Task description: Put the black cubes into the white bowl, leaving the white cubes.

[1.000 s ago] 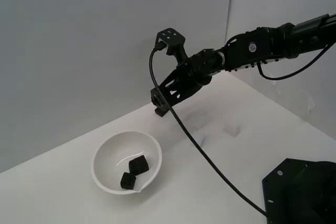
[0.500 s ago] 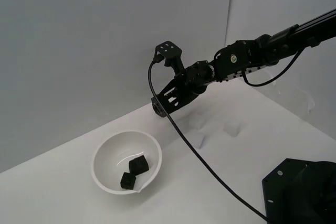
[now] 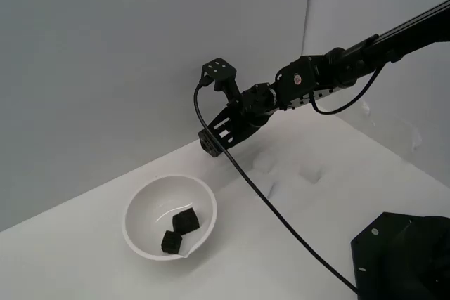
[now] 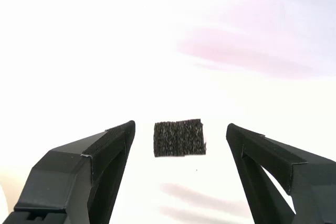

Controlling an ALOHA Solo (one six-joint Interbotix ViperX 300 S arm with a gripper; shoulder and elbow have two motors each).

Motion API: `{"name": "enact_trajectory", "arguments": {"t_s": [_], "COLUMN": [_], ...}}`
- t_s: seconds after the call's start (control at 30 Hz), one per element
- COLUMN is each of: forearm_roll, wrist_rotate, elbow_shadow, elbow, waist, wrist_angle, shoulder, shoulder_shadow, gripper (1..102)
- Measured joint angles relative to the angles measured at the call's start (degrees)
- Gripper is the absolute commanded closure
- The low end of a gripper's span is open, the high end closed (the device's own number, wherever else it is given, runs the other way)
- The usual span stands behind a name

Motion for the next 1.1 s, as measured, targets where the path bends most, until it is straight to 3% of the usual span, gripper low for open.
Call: {"name": "enact_trajectory", "arguments": {"t_s": [0.5, 0.57, 0.67, 0.73, 0.97, 1.1], "forearm_roll": [0.09, 0.09, 0.09, 0.09, 0.09, 0.09], "wrist_rotate": [0.00, 0.00, 0.00, 0.00, 0.00, -0.09], "elbow_shadow": [-1.23, -1.23, -1.23, -1.23, -1.58, -1.67], "elbow": [-1.32, -1.23, -1.23, -1.23, -1.49, -1.58], "waist": [0.00, 0.00, 0.00, 0.00, 0.53, 1.23], "wrist_angle": [0.09, 0.00, 0.09, 0.35, 2.46, 4.04], "shoulder": [-3.96, -3.96, -3.96, -3.96, -3.78, -2.99], "shoulder_shadow": [-3.96, -3.87, -3.87, -3.96, -3.87, -3.08], "gripper": [6, 16, 47, 63, 89, 91]}}
